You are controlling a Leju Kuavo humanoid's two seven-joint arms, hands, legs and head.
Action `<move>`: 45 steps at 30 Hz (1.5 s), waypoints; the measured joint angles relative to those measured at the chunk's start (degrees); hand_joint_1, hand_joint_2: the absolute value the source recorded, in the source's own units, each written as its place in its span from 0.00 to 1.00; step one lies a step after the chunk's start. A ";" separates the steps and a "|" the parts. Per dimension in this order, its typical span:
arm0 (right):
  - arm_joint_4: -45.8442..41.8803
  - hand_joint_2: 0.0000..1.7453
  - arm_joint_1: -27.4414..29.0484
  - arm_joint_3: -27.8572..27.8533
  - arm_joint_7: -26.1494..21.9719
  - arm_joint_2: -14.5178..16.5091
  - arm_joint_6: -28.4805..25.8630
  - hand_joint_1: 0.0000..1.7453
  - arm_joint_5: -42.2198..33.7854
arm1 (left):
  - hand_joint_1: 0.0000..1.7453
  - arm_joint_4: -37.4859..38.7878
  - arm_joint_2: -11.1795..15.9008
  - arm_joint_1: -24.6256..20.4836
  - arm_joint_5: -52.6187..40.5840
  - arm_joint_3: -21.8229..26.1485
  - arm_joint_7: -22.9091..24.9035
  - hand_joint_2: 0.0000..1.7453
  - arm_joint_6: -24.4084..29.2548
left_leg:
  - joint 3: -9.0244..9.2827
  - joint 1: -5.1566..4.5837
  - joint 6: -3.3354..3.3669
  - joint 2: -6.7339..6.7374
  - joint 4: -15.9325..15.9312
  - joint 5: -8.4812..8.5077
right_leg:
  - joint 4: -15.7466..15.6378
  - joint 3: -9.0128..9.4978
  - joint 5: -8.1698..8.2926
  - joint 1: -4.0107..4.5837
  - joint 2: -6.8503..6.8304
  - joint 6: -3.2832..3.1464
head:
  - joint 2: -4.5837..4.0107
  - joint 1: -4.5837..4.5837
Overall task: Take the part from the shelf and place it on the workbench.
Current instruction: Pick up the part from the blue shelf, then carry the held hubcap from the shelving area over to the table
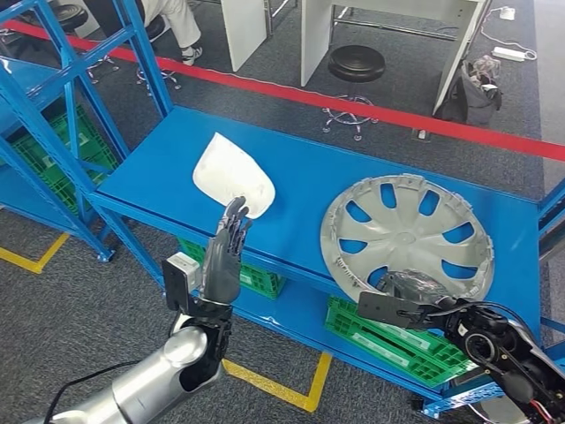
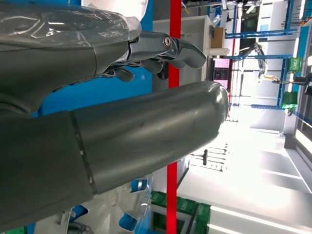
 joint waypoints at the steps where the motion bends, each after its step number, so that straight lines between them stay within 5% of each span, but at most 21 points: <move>1: -0.01 1.00 0.01 -0.01 -0.01 0.00 0.00 1.00 -0.05 | 0.00 0.01 0.01 0.00 -0.01 0.00 -0.01 0.00 -0.02 | 0.00 0.00 0.00 0.00 0.00 0.00 | 0.00 0.00 0.00 -0.01 0.00 0.00 | 0.00 0.00; 27: -1.09 1.00 1.63 -2.08 -1.32 0.20 -4.96 1.00 -3.10 | 0.00 0.02 0.07 0.67 -0.41 0.00 -0.52 0.00 0.40 | -0.13 -0.01 0.04 -0.01 0.01 -0.02 | -0.01 -0.08 0.00 -0.01 -0.01 0.01 | 0.00 0.00; 39: -9.16 1.00 3.65 -11.64 -8.55 0.21 -18.53 1.00 -15.74 | 0.00 0.02 0.43 2.28 -1.59 0.00 -0.86 0.00 1.26 | -0.67 -0.01 0.04 -0.09 0.05 0.03 | 0.00 -0.57 0.01 -0.01 -0.05 0.01 | 0.00 -0.01; 45: -14.26 1.00 5.40 -16.48 -10.05 0.22 -20.57 1.00 -17.01 | 0.00 0.06 0.25 2.19 -1.73 0.00 -1.03 0.00 -0.56 | -0.81 -0.01 0.03 -0.09 0.05 0.02 | 0.00 -0.73 0.00 -0.01 -0.05 0.00 | 0.00 -0.01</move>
